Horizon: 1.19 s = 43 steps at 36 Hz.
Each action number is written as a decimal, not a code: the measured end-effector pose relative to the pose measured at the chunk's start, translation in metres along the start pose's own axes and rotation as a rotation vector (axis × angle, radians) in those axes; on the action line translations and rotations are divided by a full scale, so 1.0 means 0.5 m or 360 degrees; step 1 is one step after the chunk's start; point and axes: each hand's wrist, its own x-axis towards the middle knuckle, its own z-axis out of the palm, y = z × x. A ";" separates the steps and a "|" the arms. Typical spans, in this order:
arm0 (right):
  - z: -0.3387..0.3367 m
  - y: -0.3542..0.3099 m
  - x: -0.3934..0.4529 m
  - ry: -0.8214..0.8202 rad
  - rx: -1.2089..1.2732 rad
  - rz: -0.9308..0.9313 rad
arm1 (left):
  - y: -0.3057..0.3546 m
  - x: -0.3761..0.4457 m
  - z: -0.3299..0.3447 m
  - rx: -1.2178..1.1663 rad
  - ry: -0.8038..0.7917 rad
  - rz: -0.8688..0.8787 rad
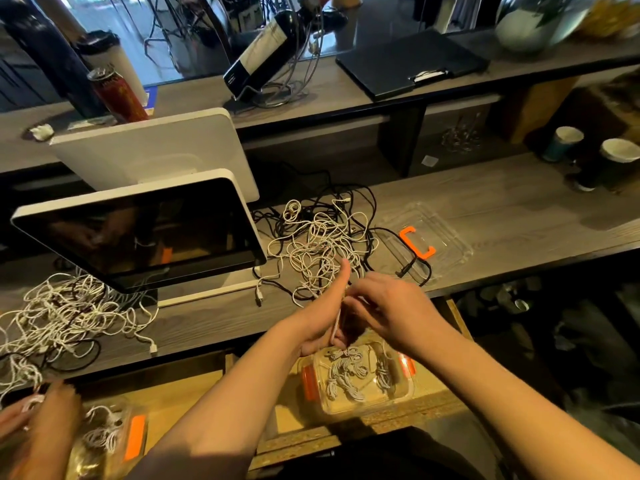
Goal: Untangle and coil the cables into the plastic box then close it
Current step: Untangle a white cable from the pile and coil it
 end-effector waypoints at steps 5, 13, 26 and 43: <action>-0.016 0.026 0.003 0.0310 0.0030 0.0005 | -0.007 -0.014 -0.005 0.0009 -0.0307 -0.0008; -0.031 0.042 0.001 0.0309 0.0071 0.0159 | -0.020 -0.016 -0.025 0.0301 -0.0347 0.0147; -0.042 0.063 -0.008 0.0059 0.0363 0.0496 | 0.008 -0.023 -0.015 0.0661 0.0128 0.0388; -0.006 0.080 -0.058 -0.0105 0.1368 0.0795 | 0.026 0.004 0.053 -0.0867 0.0199 0.0713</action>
